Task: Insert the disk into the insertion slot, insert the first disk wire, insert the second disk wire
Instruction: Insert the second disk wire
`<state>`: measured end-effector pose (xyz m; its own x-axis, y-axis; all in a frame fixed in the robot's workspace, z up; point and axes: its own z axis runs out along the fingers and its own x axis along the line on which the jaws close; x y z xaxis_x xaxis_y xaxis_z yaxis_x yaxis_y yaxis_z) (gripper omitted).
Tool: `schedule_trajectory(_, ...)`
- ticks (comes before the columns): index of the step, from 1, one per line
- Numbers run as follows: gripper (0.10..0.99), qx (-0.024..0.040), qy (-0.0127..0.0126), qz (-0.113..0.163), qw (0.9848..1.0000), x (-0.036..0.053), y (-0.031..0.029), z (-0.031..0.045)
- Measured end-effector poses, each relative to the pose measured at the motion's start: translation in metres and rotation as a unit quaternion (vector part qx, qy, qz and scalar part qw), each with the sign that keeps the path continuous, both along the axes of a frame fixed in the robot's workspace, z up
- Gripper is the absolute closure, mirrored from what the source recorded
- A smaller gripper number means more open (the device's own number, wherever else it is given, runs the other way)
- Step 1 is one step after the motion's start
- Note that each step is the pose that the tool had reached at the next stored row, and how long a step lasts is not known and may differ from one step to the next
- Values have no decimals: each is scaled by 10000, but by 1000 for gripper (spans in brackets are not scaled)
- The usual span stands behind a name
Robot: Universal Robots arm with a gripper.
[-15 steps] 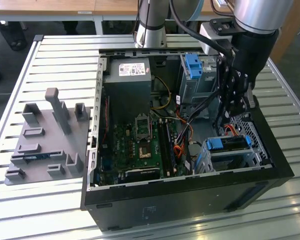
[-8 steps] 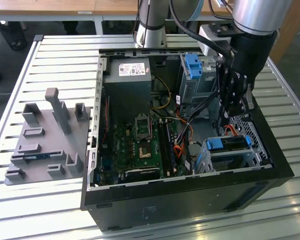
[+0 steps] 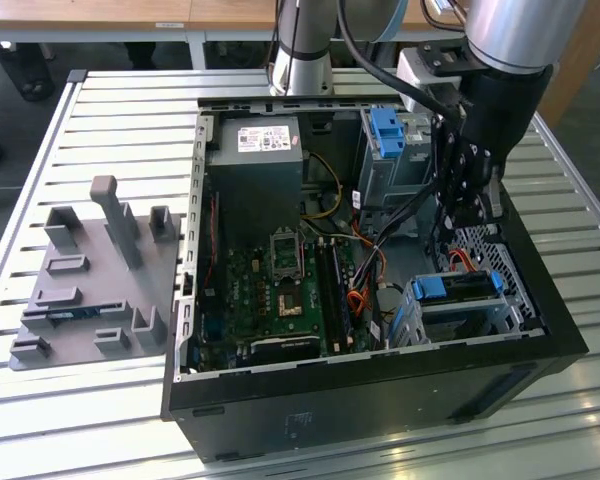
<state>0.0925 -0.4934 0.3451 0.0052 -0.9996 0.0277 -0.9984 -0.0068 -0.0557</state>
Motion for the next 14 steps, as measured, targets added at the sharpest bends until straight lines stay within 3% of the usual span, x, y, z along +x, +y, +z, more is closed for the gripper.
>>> schedule_trajectory(1,937,33,-1,0,10000,0,-2,-1)
schedule_trajectory(4,937,35,0,1,10000,1,-54,-4)
schedule_trajectory(11,937,69,0,0,10000,0,-273,-36)
schedule_trajectory(12,937,119,0,0,9999,0,-289,-39)
schedule_trajectory(14,937,303,0,0,9995,0,-315,-44)
